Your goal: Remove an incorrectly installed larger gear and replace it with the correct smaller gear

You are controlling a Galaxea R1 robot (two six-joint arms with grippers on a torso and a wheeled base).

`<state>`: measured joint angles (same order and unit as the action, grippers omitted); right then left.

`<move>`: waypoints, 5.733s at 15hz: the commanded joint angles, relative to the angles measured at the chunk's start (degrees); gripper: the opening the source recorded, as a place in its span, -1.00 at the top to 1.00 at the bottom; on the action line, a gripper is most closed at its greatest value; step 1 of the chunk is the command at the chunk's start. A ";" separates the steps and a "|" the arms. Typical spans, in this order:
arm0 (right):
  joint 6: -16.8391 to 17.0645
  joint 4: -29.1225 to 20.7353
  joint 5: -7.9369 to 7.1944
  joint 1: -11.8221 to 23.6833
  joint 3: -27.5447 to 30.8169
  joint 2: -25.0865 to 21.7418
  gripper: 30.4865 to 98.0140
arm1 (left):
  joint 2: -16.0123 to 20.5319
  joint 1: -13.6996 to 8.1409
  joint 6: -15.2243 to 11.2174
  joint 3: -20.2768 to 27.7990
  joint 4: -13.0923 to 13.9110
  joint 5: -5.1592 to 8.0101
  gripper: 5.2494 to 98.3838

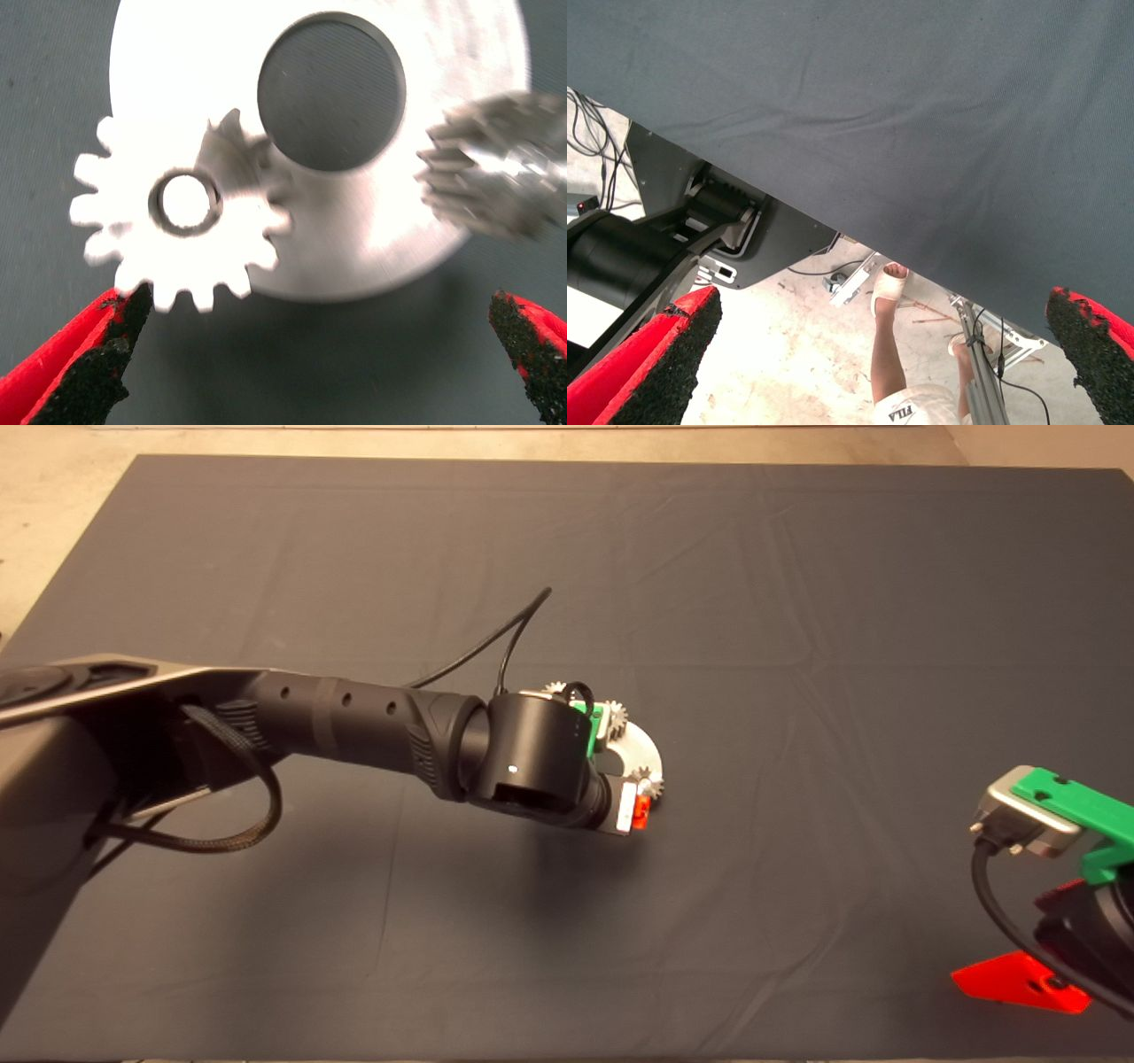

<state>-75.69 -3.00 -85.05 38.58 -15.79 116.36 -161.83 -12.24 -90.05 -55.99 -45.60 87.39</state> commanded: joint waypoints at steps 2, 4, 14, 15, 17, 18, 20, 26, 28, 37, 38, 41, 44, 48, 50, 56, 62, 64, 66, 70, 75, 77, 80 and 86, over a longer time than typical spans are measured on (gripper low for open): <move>0.11 -2.10 0.24 0.80 0.25 0.06 -0.97 | -0.82 1.69 6.84 -6.93 -3.80 7.61 -0.99; 0.11 -2.10 0.24 0.80 0.25 0.06 -0.96 | -0.57 1.60 7.43 -7.29 -4.06 7.61 -0.99; 0.37 -2.01 0.24 -0.70 0.28 0.06 -0.96 | 2.87 1.34 8.75 -3.33 -4.55 7.61 -0.95; 0.37 -2.01 0.24 -0.70 0.25 0.06 -0.97 | 3.29 1.34 8.75 -2.59 -4.50 7.61 -0.90; 0.37 -2.01 0.24 -0.70 0.25 0.06 -0.97 | 4.46 1.34 8.75 -2.27 -4.33 7.61 -0.85; 0.46 -2.01 0.24 -0.70 0.25 0.06 -0.97 | 4.81 1.34 8.75 -2.09 -4.33 7.61 -0.77; 0.46 -2.01 0.24 -0.70 0.25 0.15 -0.97 | 4.72 1.34 8.66 -2.09 -4.15 7.61 -0.74; 0.46 -2.01 0.24 -0.70 0.25 0.23 -0.97 | 3.88 1.16 7.56 -1.48 -4.15 7.61 -0.61; 0.46 -2.01 0.24 -0.70 0.25 0.23 -0.97 | 3.67 0.29 7.17 -1.56 -4.15 7.61 -0.61; 0.46 -1.95 0.24 -0.70 0.25 0.23 -0.97 | 0.15 -0.54 7.08 -3.17 -4.15 7.61 -0.51; 0.46 -2.01 0.24 -0.70 0.25 0.23 -0.97 | 0.15 -0.60 7.08 -3.32 -4.15 7.61 -0.50; 0.46 -2.01 0.24 -0.70 0.25 0.23 -0.97 | 0.50 -0.68 7.08 -3.59 -4.15 7.61 -0.41; 0.46 -2.01 0.24 -0.70 0.25 0.23 -0.97 | 0.59 -0.68 7.69 -4.99 -4.23 7.61 -0.34; 0.46 -2.01 0.24 -0.70 0.25 0.23 -0.97 | 0.58 -0.68 7.77 -5.42 -4.24 7.61 -0.22; 0.46 -2.01 0.24 -0.70 0.25 0.23 -0.97 | 0.50 -0.68 7.78 -5.43 -4.24 7.61 -0.18; 0.46 -2.01 0.24 -0.70 0.25 0.23 -0.97 | 0.68 -0.68 7.96 -5.43 -4.15 7.61 0.02; 0.46 -2.01 0.24 -0.70 0.25 0.23 -0.97 | 0.50 -0.68 8.04 -5.25 -4.15 7.61 0.09; 0.46 -2.01 0.24 -0.70 0.25 0.23 -0.96 | 0.50 -0.68 8.04 -5.27 -4.15 7.61 0.09; 0.46 -2.01 0.24 -0.70 0.25 0.23 -0.97 | 0.50 -0.68 8.04 -5.25 -4.15 7.61 0.12; 0.46 -2.02 0.24 -0.70 0.25 0.23 -0.97 | 0.50 -0.68 8.04 -5.34 -4.06 7.61 0.15; 0.46 -2.10 0.24 -0.70 0.25 0.23 -0.97 | 0.50 -5.02 8.53 -5.08 -1.25 7.61 0.19; 0.46 -2.01 0.24 -0.70 0.25 0.23 -0.96 | 0.50 -8.11 8.48 -5.17 0.64 7.61 0.19; 0.46 -2.02 0.23 -0.70 0.25 0.23 -0.97 | 0.68 -10.69 8.40 -5.17 4.09 7.61 0.19; 0.53 -2.10 0.15 -0.70 0.25 0.23 -0.97 | 8.09 -11.14 5.61 0.69 8.15 7.61 0.20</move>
<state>-75.41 -3.02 -85.05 37.29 -15.79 116.40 -160.76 -20.66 -81.95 -61.38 -40.85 87.43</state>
